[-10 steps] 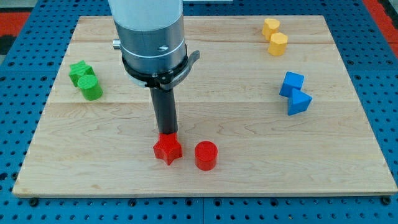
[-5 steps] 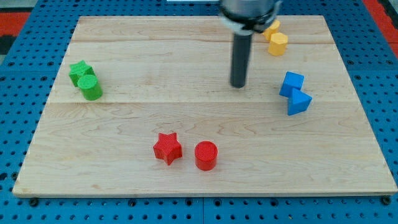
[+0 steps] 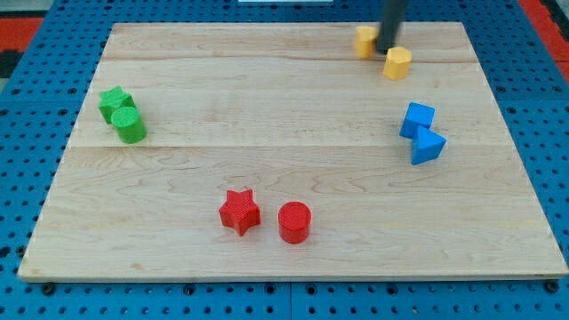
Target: Push the heart to the top side of the board
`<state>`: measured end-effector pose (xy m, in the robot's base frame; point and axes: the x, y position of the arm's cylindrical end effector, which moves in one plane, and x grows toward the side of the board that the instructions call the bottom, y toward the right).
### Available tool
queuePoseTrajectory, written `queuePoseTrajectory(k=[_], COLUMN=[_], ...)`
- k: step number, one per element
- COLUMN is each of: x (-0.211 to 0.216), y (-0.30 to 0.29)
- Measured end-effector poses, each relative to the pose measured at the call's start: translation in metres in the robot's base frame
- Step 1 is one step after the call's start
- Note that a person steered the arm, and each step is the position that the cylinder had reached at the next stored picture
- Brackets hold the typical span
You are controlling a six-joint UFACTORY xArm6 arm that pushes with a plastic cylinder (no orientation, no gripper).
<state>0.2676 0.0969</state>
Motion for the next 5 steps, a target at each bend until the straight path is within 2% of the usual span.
queuePoseTrajectory(k=[1,2,3,4,5], x=[-0.019,-0.019,-0.018,-0.056,-0.062], y=[-0.045,0.011,0.014,0.077,0.133])
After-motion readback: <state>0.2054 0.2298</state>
